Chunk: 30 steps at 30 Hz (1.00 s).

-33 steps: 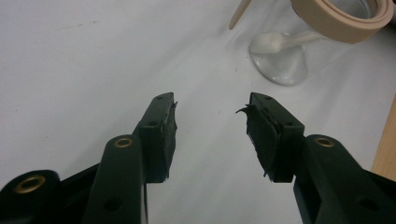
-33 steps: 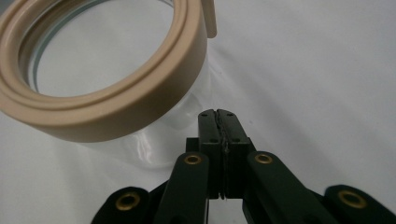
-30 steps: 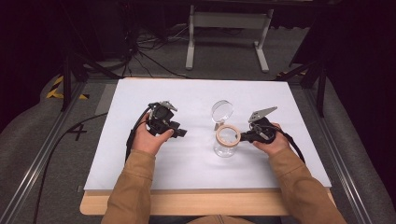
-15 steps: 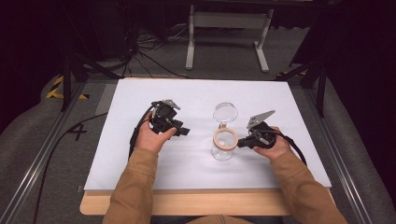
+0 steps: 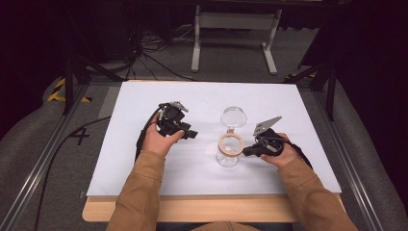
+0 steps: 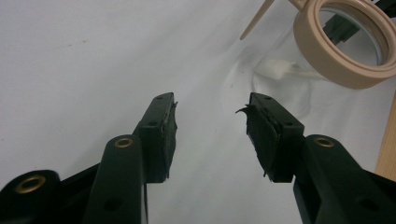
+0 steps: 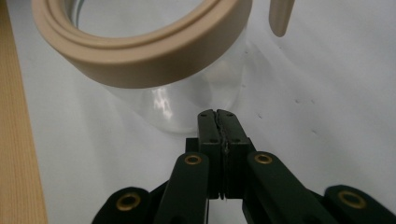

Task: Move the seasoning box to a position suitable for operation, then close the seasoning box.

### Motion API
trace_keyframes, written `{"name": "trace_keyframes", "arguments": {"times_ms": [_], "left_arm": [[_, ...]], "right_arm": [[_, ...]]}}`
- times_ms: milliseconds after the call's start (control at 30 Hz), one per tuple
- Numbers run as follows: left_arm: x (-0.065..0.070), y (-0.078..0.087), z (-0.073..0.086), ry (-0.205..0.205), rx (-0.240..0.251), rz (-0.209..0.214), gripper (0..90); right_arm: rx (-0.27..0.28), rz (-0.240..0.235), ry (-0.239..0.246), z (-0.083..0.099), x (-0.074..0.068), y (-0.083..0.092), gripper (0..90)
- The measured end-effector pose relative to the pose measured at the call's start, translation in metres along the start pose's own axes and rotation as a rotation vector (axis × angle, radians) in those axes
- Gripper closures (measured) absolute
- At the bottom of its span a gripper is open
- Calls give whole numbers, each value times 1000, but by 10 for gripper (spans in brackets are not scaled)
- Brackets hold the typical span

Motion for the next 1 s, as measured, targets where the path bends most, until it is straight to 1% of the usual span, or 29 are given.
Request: {"name": "trace_keyframes", "arguments": {"times_ms": [67,133,200,233,267,333,367,400,433,533,600,633,667,700,767,800,833,867,900,933,967,1000], "left_arm": [[1,1,0,0,-1,-1,532],[1,3,0,-4,9,-4,539],[3,3,-1,-7,27,-7,552],[3,3,-1,-5,44,-5,563],[4,3,-1,-3,56,-3,580],[4,4,-1,0,55,4,645],[5,5,-1,10,86,9,663],[5,5,-2,6,104,-6,683],[6,5,-3,6,120,-10,709],[9,6,-8,-9,135,9,765],[11,4,-13,-12,144,13,786],[11,4,-13,-12,144,13,796],[12,2,-20,-20,144,5,800],[12,2,-20,-20,144,5,804],[12,0,-26,-17,151,16,805],[13,-1,-29,-15,163,22,806],[15,-2,-33,-19,170,18,807],[17,-2,-35,-19,187,28,808],[18,-2,-37,-24,189,33,811],[20,-2,-40,-10,196,49,811],[22,-4,-45,-17,212,52,811],[23,-5,-48,-18,212,49,811]], "right_arm": [[7,15,-7,0,1,4,895],[30,30,-12,-1,2,9,895],[59,40,-22,-3,2,16,895],[76,49,-25,-4,2,21,896],[88,57,-25,-5,2,24,895],[115,65,-25,-8,0,31,896],[129,71,-24,-9,0,33,896],[143,74,-27,-10,-1,35,896],[154,73,-26,-11,-1,37,896],[182,79,-19,-15,-3,42,896],[202,72,-16,-19,-6,45,896],[209,71,-15,-21,-8,46,896],[216,68,-6,-24,-10,46,896],[223,61,-4,-26,-12,47,896],[234,56,5,-28,-14,47,896],[240,54,8,-30,-16,48,896],[244,53,9,-32,-18,48,896],[245,50,15,-33,-20,48,896],[245,49,18,-34,-21,48,896],[247,49,21,-35,-21,47,896],[253,46,18,-36,-22,47,896],[257,41,11,-36,-22,46,896]]}}
Point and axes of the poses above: each handheld gripper's, and its own axes: y roughly backward along the jaws, z roughly out of its underside, x roughly to its right, the point moved 3 cm from there along -y, roughly forward along the jaws, and after that the axes turned 12 degrees about y, right-handed, at the moved point
